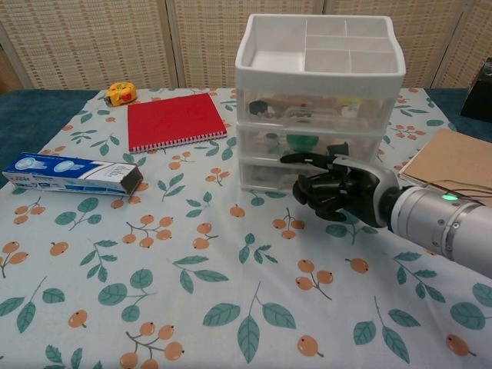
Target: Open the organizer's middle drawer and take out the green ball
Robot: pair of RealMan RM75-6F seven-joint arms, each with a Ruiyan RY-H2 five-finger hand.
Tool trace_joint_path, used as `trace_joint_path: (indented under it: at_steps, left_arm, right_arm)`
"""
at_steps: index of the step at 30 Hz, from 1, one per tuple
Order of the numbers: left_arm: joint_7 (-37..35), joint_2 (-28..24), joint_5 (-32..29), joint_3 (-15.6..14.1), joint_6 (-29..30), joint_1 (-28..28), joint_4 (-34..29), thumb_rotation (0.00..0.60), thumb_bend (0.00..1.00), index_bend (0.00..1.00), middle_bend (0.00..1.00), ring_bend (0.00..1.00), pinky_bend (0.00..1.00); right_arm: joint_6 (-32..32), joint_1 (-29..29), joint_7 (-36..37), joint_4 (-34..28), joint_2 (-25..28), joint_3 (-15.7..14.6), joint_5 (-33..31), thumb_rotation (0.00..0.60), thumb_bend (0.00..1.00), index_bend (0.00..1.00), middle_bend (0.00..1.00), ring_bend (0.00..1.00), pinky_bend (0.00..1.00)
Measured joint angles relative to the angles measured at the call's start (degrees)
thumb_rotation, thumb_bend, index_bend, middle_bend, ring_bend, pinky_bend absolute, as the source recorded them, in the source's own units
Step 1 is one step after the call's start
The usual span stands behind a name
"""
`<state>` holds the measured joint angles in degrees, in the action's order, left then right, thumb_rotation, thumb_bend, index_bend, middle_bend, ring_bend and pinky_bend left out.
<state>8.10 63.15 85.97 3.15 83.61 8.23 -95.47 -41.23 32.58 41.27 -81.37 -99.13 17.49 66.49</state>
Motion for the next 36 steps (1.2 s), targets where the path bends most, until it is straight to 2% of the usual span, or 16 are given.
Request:
trace_joint_path:
  at_steps: [12,23,27,30,36]
  left_arm:
    - [-0.16,0.21,0.11,-0.21,0.00,-0.04,0.28,0.600,0.14,0.15,0.16,0.15,0.13]
    - [-0.71,0.60,0.23,-0.35,-0.11,0.01,0.98,0.600,0.14,0.15,0.16,0.15,0.13]
    - [-0.91,0.73,0.27,-0.41,-0.28,0.09,1.22,0.600,0.14,0.15,0.16,0.15,0.13]
    - [-1.07,0.82,0.31,-0.42,-0.29,0.13,1.36,0.600,0.14,0.15,0.16,0.15,0.13]
    - [-1.25,0.92,0.49,-0.49,-0.37,0.22,1.51,0.600,0.14,0.15,0.16,0.15,0.13]
  right_arm:
    - [-1.03,-1.11,0.09,-1.88,0.58,-1.88,1.53,0.600,0.68,0.24,0.72,0.85,0.94]
    - [-3.36,-3.02,-1.22,-5.66,1.52,-5.51,4.54,0.600,0.69,0.24,0.72,0.85,0.94]
    - [-4.10,-3.66,-1.89,-7.41,2.50,-6.81,5.68,0.600,0.69,0.10,0.72,0.85,0.94]
    - [-4.52,-4.05,-2.87,-8.75,3.65,-7.80,6.48,0.600,0.69,0.04,0.72,0.85,0.94]
    - [-5.77,-4.58,-6.56,-11.12,5.72,-9.63,7.95,0.600,0.69,0.01,0.71,0.85,0.94]
